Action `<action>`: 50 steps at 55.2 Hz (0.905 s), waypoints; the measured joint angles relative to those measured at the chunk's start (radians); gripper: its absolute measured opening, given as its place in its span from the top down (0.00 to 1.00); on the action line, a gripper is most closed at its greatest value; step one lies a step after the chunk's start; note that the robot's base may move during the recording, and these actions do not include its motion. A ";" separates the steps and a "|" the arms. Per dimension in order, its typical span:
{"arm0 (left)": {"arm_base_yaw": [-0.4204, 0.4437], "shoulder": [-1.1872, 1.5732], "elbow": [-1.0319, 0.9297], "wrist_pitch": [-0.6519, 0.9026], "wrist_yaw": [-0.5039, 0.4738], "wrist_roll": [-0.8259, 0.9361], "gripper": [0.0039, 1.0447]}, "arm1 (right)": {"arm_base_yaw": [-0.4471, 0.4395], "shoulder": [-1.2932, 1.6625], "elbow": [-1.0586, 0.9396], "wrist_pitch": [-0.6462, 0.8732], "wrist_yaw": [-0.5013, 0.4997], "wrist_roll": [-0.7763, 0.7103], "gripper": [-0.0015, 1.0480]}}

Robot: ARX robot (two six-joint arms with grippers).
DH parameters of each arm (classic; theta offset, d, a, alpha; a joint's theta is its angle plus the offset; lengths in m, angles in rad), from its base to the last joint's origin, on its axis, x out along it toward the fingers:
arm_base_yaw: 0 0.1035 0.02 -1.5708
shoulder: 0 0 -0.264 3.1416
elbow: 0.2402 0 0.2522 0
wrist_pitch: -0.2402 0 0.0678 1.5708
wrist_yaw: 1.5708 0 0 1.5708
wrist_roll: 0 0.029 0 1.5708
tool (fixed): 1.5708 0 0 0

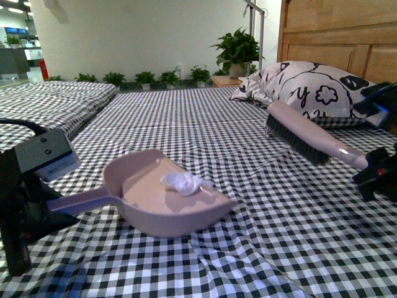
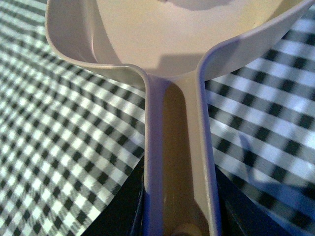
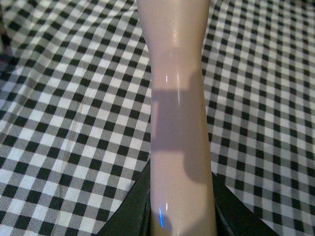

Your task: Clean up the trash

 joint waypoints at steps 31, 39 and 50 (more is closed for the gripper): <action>-0.019 -0.158 -0.095 0.454 -0.222 -0.437 0.74 | -0.117 -0.256 -0.019 -0.030 -0.082 0.121 0.82; -0.021 -0.231 -0.136 0.537 -0.389 -0.537 0.74 | -0.166 -0.349 -0.019 -0.050 -0.130 0.204 0.82; -0.065 -0.393 -0.237 0.564 -0.607 -0.613 0.74 | -0.231 -0.509 -0.021 -0.091 -0.222 0.319 0.82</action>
